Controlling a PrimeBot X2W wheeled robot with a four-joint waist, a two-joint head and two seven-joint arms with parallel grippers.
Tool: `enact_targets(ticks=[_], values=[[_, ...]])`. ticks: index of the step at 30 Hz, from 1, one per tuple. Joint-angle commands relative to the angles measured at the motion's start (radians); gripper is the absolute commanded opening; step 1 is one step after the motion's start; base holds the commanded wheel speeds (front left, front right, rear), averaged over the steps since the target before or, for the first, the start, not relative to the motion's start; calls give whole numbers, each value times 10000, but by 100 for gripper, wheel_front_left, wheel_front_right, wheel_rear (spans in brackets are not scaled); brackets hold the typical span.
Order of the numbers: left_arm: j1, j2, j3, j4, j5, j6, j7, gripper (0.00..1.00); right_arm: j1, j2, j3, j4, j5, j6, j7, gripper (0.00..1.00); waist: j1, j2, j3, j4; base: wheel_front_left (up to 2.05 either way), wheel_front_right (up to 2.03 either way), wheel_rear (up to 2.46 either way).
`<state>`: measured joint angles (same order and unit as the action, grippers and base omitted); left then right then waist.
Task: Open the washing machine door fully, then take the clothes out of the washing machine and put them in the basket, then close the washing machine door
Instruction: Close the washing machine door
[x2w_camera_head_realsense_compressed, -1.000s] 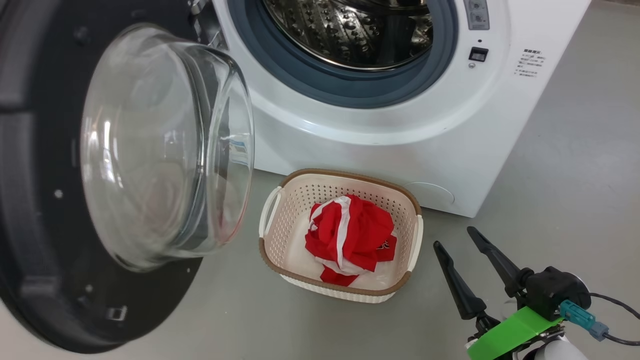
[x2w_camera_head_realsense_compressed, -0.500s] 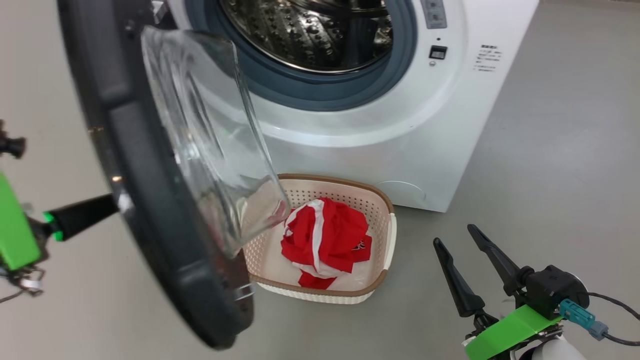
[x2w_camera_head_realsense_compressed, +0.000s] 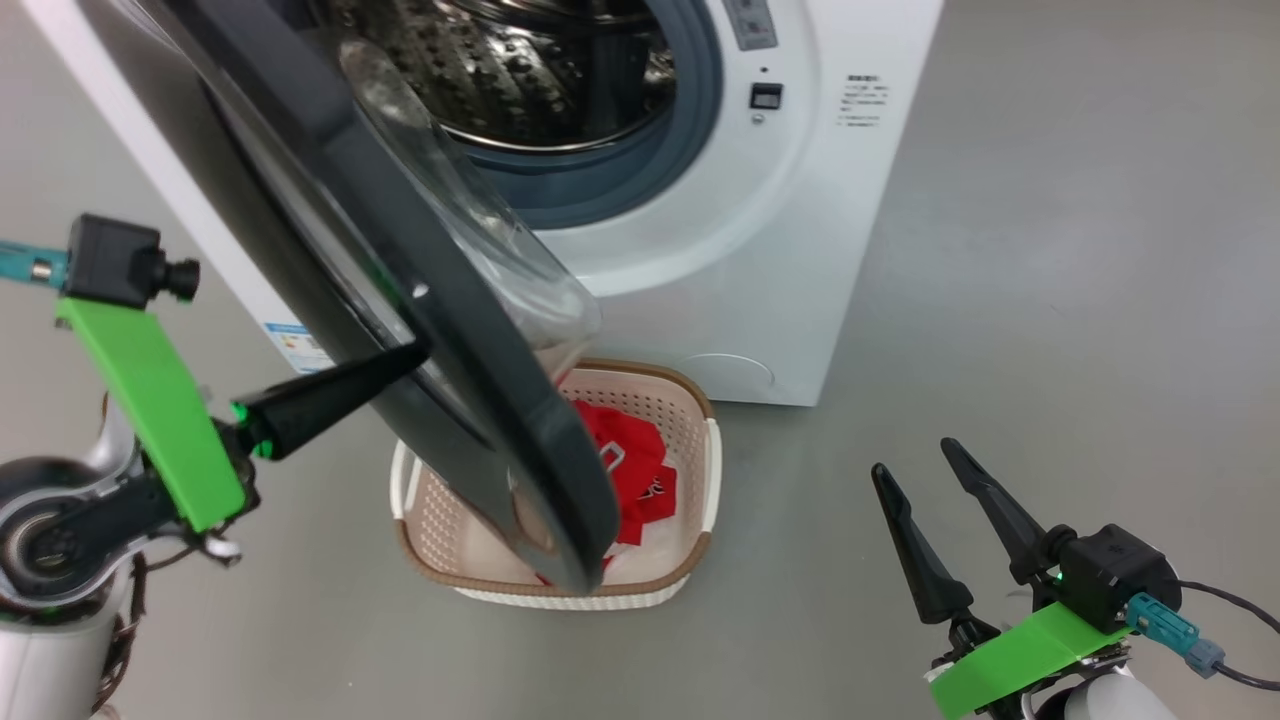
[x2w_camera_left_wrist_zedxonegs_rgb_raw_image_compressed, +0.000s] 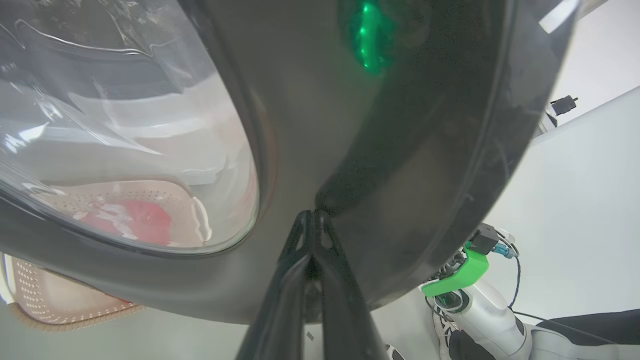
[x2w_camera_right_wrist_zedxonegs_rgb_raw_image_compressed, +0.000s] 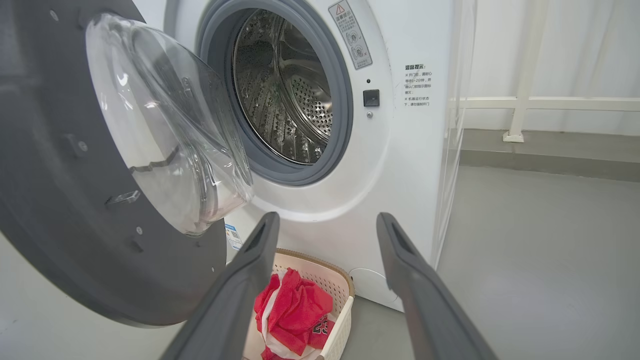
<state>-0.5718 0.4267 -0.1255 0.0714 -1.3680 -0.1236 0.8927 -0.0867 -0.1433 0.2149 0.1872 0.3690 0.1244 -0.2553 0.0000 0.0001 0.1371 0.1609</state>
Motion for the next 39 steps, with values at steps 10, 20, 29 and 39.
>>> enact_targets(ticks=[10,20,29,39], values=[[-1849,-241,-532,806,859,-71,-2560,0,-488,208,-22,-381,-119,63,-65,100,0,-1,682,-1175,0,0,0],[-3132,-215,-1175,1956,1016,-71,-4180,0,-852,398,-82,-443,-117,63,-65,100,0,-1,1212,-2004,0,0,0],[-4194,312,-1540,3315,1098,-71,-5808,0,-1066,590,-184,-489,-101,63,-65,100,0,-1,1617,-2786,0,0,0],[-4831,754,-2088,4489,805,-71,-7058,0,-1134,713,-251,-515,-105,63,-65,100,0,-1,1749,-3151,0,0,0]])
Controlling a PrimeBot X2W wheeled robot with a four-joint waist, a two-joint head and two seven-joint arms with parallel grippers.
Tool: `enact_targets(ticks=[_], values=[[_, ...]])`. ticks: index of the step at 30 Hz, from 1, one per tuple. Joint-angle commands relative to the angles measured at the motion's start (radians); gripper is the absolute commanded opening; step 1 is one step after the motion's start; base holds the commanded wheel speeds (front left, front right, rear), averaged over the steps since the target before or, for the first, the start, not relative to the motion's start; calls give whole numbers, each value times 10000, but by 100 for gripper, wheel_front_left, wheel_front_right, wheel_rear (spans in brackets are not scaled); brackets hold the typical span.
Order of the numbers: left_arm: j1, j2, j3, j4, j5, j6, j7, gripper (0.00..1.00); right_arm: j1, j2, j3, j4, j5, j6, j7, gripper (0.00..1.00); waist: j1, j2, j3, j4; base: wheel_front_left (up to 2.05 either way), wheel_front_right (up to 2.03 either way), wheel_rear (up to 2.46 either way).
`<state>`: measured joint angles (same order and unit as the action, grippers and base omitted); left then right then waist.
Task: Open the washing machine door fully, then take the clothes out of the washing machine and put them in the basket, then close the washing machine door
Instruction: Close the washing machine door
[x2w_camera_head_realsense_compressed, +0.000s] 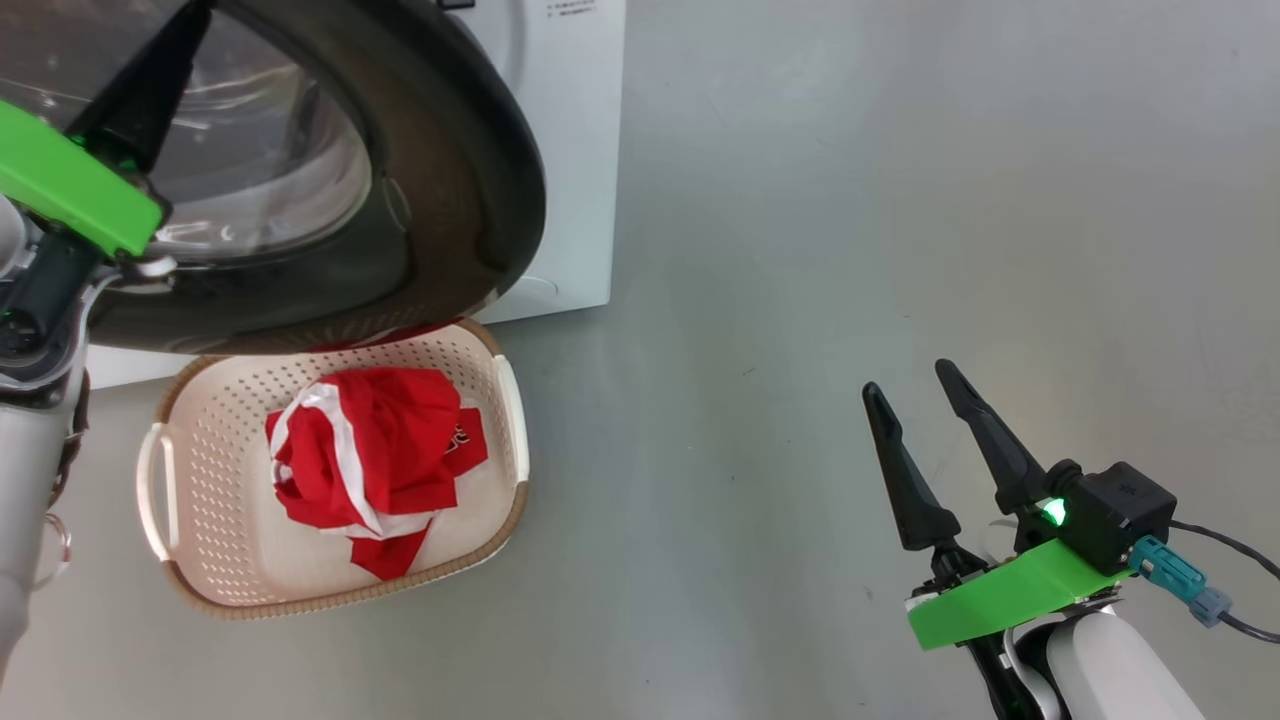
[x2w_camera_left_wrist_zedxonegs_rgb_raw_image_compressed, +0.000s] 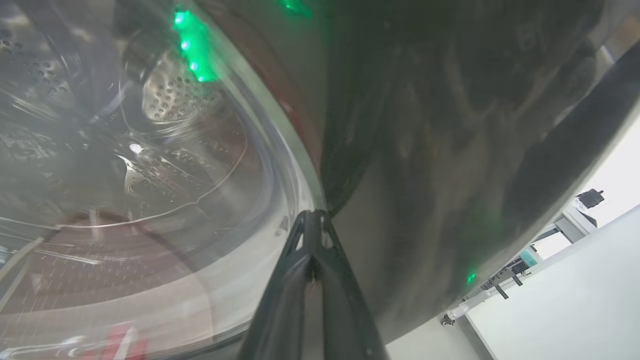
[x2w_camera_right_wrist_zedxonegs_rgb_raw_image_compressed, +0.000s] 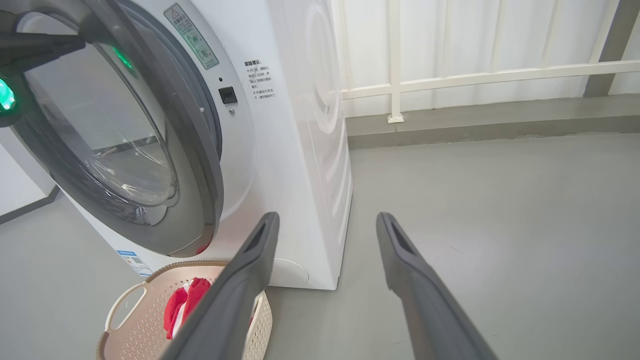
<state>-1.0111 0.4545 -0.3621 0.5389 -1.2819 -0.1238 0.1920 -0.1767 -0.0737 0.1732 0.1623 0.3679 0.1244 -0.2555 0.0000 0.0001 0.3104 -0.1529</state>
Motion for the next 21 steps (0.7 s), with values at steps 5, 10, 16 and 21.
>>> enact_targets(ticks=[5,10,16,21], values=[[-521,494,-235,-139,-365,-69,-212,0,-253,22,94,-241,-136,63,-63,100,0,-1,-35,112,0,0,0],[-337,588,-664,-334,-744,-69,-296,0,-246,-7,112,-223,-162,63,-63,100,0,-1,-150,312,0,0,0],[452,826,-872,-606,-1290,-69,-716,0,-97,-90,144,-166,-168,63,-63,100,0,-1,-428,561,0,0,0],[1219,992,-899,-804,-1692,-69,-1068,0,33,-180,159,-146,-164,63,-63,100,0,-1,-641,740,0,0,0]])
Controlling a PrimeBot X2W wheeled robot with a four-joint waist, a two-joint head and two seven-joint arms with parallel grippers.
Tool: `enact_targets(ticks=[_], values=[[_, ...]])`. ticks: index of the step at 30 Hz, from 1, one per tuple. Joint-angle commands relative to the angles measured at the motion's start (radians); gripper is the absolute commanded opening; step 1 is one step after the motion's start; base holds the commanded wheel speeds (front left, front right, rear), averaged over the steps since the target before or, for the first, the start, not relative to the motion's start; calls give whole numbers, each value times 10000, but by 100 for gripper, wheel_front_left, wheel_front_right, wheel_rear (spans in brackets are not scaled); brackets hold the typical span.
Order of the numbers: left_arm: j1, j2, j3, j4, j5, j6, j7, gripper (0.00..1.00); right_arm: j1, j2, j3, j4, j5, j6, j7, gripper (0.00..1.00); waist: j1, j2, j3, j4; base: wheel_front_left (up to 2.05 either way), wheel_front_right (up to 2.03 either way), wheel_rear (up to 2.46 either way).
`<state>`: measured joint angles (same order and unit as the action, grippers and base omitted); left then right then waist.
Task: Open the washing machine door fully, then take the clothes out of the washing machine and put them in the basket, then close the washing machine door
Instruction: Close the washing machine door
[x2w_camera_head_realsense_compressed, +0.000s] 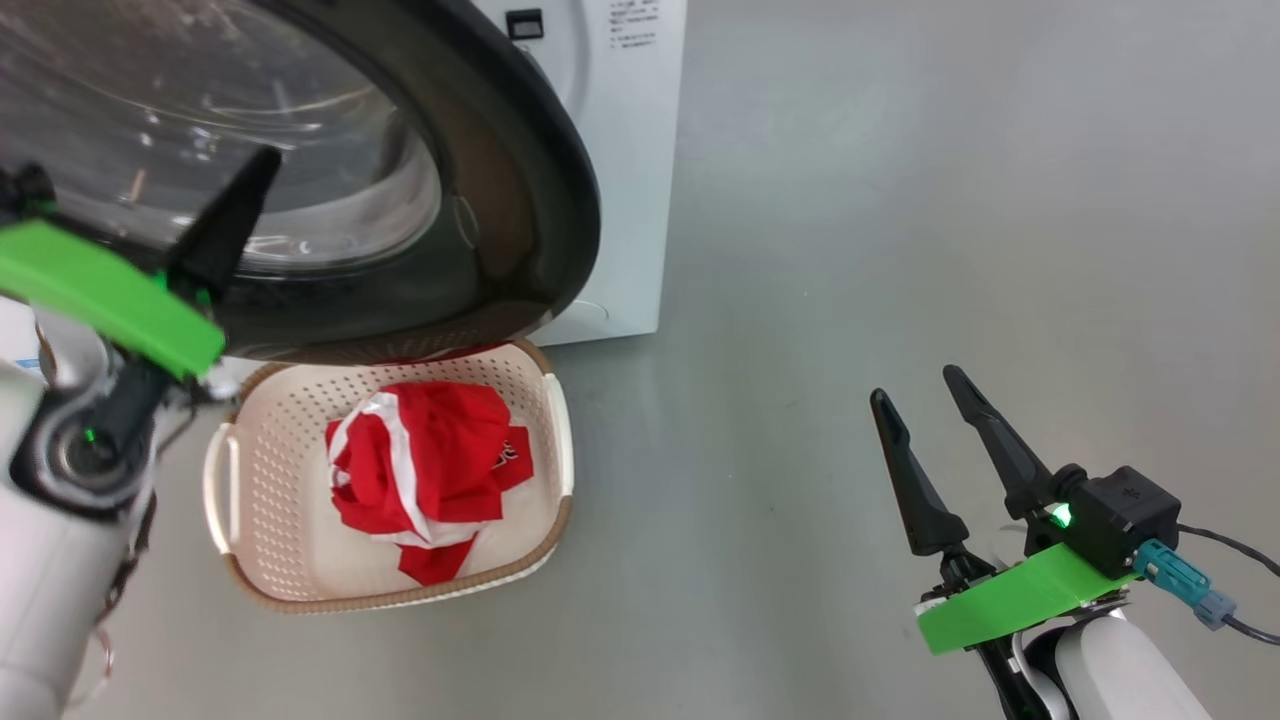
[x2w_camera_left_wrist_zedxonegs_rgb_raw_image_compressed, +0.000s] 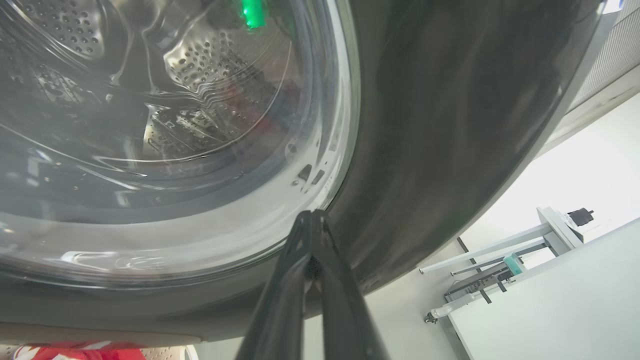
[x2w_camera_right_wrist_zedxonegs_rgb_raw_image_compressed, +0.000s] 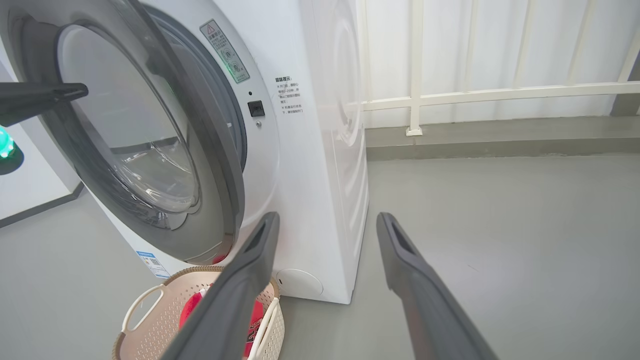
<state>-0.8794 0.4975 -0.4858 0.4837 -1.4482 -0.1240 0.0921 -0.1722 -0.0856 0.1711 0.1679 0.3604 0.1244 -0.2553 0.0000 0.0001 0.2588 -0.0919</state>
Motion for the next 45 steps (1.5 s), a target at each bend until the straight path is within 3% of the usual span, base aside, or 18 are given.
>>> enact_targets(ticks=[1,5,6,7,8,9,19,26,31,40,45], values=[[100,621,307,-300,-69,-67,-158,12,11,-92,189,-200,-86,63,-65,100,0,-1,-172,176,0,0,0],[845,730,187,-496,-189,-67,-626,52,135,-203,168,-184,-79,63,-65,100,0,-1,-374,403,0,0,0],[1022,770,131,-551,-162,-67,-755,74,166,-229,163,-177,-78,63,-65,100,0,-1,-416,465,0,0,0],[1204,818,71,-602,-112,-67,-910,88,196,-250,169,-170,-78,63,-65,100,0,-1,-466,520,0,0,0],[1392,870,17,-645,-59,-67,-1088,97,226,-264,177,-161,-79,63,-65,100,0,-1,-519,567,0,0,0],[1579,919,-17,-669,-32,-67,-1270,100,253,-272,188,-159,-82,63,-65,100,0,-1,-557,605,0,0,0],[3457,1114,-409,-753,265,-67,-3081,100,662,-362,164,-105,-57,63,-65,100,0,-1,-1088,954,0,0,0],[4721,852,-78,-772,620,-67,-3517,100,869,-440,74,-127,-28,63,-65,100,0,-1,-1256,1008,0,0,0],[5705,273,1190,-901,994,-67,-3534,100,1034,-488,-83,-153,-27,63,-65,100,0,-1,-1334,981,0,0,0],[7225,-657,3056,-1098,2915,-67,-3537,100,1260,-530,-263,-165,-14,63,-65,100,0,-1,-1447,707,0,0,0],[7946,-1391,3972,-1195,4946,-67,-3538,100,1376,-524,-439,-165,6,63,-65,100,0,-1,-1509,454,0,0,0]])
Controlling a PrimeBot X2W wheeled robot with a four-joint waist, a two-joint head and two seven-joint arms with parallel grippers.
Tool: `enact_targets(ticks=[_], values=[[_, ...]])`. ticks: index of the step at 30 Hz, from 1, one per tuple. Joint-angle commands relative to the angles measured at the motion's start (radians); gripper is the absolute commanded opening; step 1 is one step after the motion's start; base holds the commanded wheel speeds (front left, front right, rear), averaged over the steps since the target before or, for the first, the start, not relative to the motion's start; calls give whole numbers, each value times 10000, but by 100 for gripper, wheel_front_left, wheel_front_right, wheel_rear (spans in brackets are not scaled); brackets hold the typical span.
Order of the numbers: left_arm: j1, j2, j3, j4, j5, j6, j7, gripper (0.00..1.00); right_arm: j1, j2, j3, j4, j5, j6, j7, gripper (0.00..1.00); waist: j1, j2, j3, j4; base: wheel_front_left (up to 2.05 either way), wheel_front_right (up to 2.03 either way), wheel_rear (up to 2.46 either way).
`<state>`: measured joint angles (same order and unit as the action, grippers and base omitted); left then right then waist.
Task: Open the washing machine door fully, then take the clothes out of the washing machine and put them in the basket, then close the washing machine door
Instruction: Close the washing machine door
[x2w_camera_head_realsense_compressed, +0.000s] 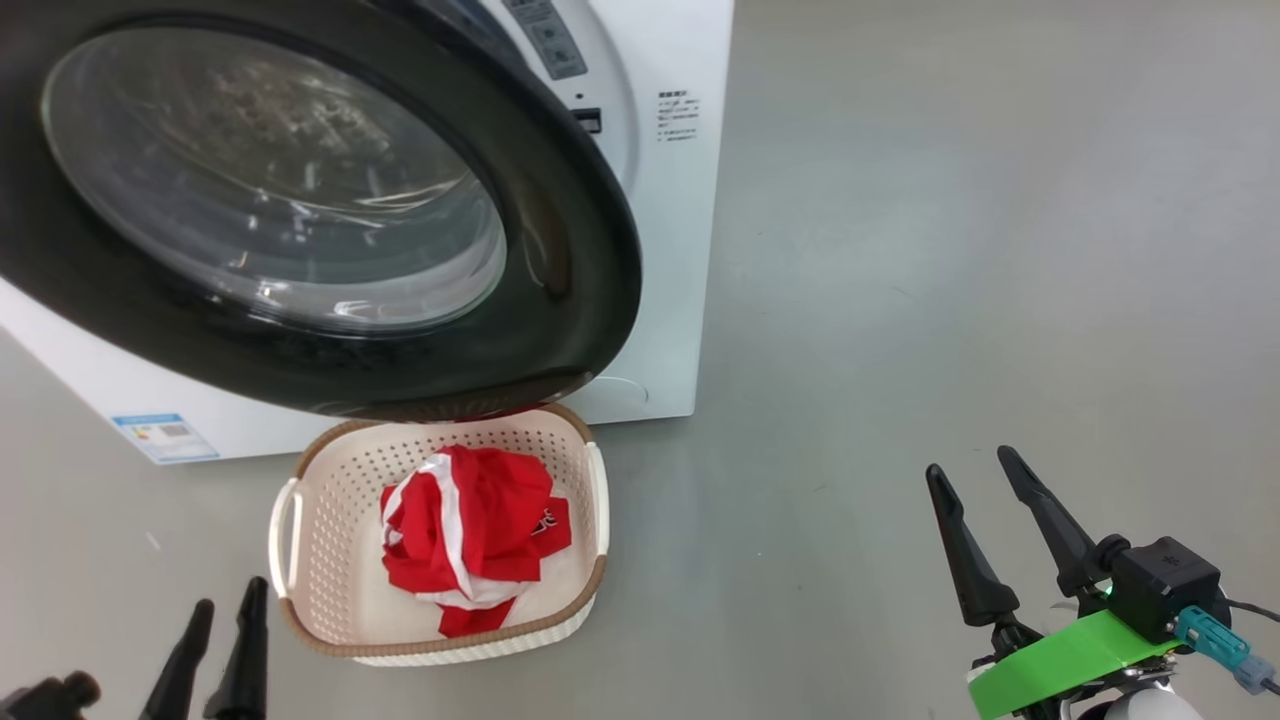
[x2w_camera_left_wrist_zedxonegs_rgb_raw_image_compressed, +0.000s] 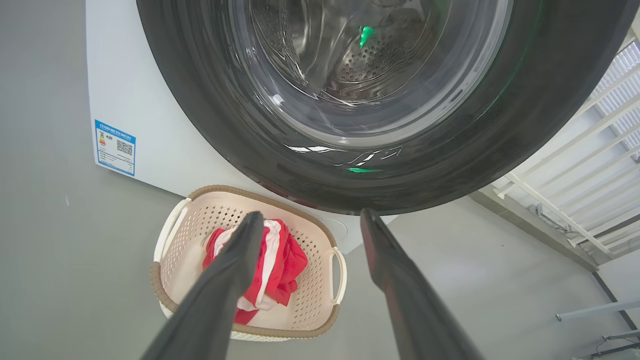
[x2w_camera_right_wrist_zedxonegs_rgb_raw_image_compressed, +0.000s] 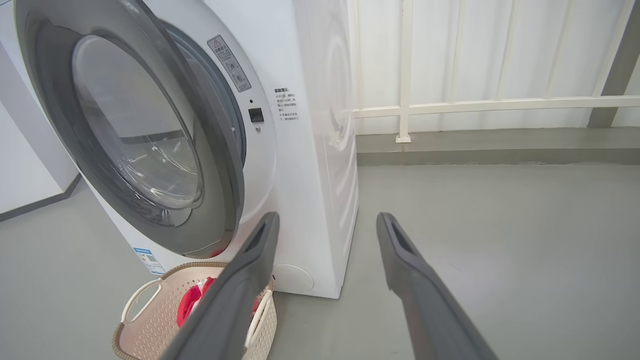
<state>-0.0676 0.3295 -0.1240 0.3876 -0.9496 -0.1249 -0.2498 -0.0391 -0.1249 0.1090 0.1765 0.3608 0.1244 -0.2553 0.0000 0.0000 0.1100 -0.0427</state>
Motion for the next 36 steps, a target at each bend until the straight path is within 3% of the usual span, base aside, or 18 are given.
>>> enact_targets(ticks=[1,9,17,26,36], values=[[-82,155,512,-272,278,-58,-119,100,68,-129,145,-256,5,63,-65,100,0,0,-28,-69,0,0,0],[521,-874,1837,-697,3084,-58,-119,100,155,-90,-104,-315,7,63,-65,100,0,0,-79,-355,0,0,0],[976,-1813,2844,-1532,5224,-58,-120,100,294,-26,-350,-351,8,63,-65,100,0,0,-244,-464,0,0,0],[1303,-2407,3458,-2442,6573,-58,-120,100,425,-10,-520,-415,2,63,-65,100,0,0,-378,-445,0,0,0],[1576,-2700,3396,-2652,7007,-58,-120,100,728,106,-700,-373,-89,63,-65,100,0,0,-544,-347,0,0,0]])
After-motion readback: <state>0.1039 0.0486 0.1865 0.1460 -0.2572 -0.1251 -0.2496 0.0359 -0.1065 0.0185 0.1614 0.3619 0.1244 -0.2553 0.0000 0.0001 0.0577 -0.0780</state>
